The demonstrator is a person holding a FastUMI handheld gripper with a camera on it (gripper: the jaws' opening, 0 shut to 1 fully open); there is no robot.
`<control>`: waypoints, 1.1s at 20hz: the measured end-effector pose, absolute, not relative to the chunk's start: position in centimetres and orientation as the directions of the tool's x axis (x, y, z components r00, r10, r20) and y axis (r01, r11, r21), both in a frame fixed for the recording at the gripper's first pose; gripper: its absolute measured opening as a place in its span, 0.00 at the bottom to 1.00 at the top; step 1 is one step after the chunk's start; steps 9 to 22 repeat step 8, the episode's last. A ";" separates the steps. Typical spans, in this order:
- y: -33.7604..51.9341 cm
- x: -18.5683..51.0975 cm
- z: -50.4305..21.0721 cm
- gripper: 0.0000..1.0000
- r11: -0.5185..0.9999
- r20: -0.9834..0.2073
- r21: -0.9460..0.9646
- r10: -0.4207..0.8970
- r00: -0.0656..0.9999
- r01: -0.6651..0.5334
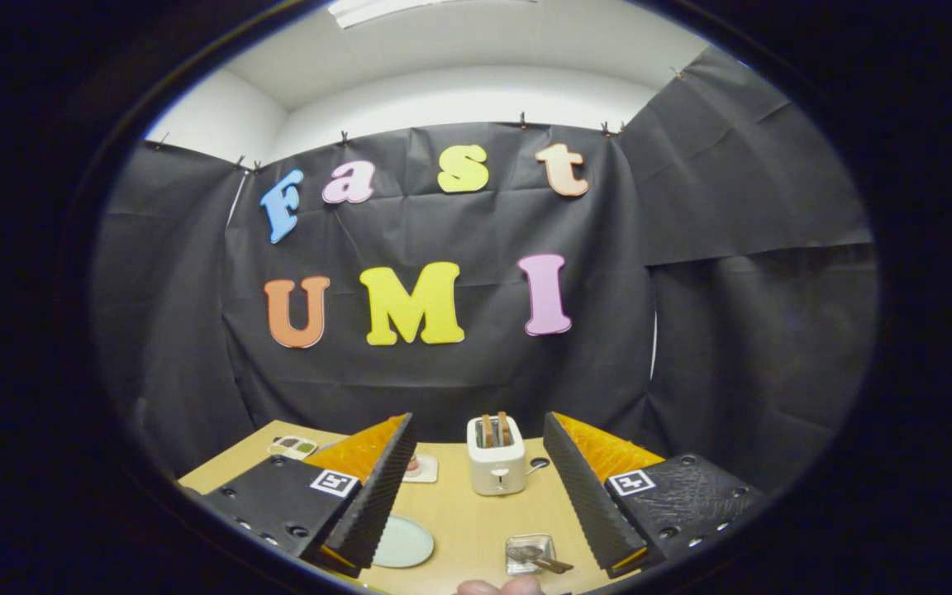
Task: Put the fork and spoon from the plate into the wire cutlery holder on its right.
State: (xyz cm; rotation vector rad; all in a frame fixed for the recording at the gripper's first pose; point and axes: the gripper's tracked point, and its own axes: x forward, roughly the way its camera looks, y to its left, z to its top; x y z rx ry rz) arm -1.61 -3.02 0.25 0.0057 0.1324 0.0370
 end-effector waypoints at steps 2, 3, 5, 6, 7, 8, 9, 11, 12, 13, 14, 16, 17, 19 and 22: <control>-2.9 -1.5 -0.3 0.94 0.999 -0.147 0.007 0.039 0.988 -0.039; -2.8 -1.4 -0.1 0.94 0.999 -0.145 0.010 0.040 0.989 -0.039; -2.8 -1.0 0.0 0.94 0.999 -0.138 0.008 0.037 0.990 -0.036; -2.6 -1.0 -0.2 0.94 0.999 -0.147 0.008 0.039 0.988 -0.038; -2.4 -1.0 -0.2 0.94 0.999 -0.151 0.011 0.042 0.988 -0.041; -2.3 -0.9 0.1 0.94 0.999 -0.144 0.012 0.043 0.989 -0.042; -2.3 -0.9 0.1 0.94 0.999 -0.144 0.012 0.043 0.989 -0.042; -2.3 -0.9 0.1 0.94 0.999 -0.144 0.012 0.043 0.989 -0.042; -2.3 -0.9 0.1 0.94 0.999 -0.144 0.012 0.043 0.989 -0.042; -2.3 -0.9 0.1 0.94 0.999 -0.144 0.012 0.043 0.989 -0.042; -2.3 -0.9 0.1 0.94 0.999 -0.144 0.012 0.043 0.989 -0.042; -2.3 -0.9 0.1 0.94 0.999 -0.144 0.012 0.043 0.989 -0.042; -2.3 -0.9 0.1 0.94 0.999 -0.144 0.012 0.043 0.989 -0.042; -2.3 -0.9 0.1 0.94 0.999 -0.144 0.012 0.043 0.989 -0.042; -2.3 -0.9 0.1 0.94 0.999 -0.144 0.012 0.043 0.989 -0.042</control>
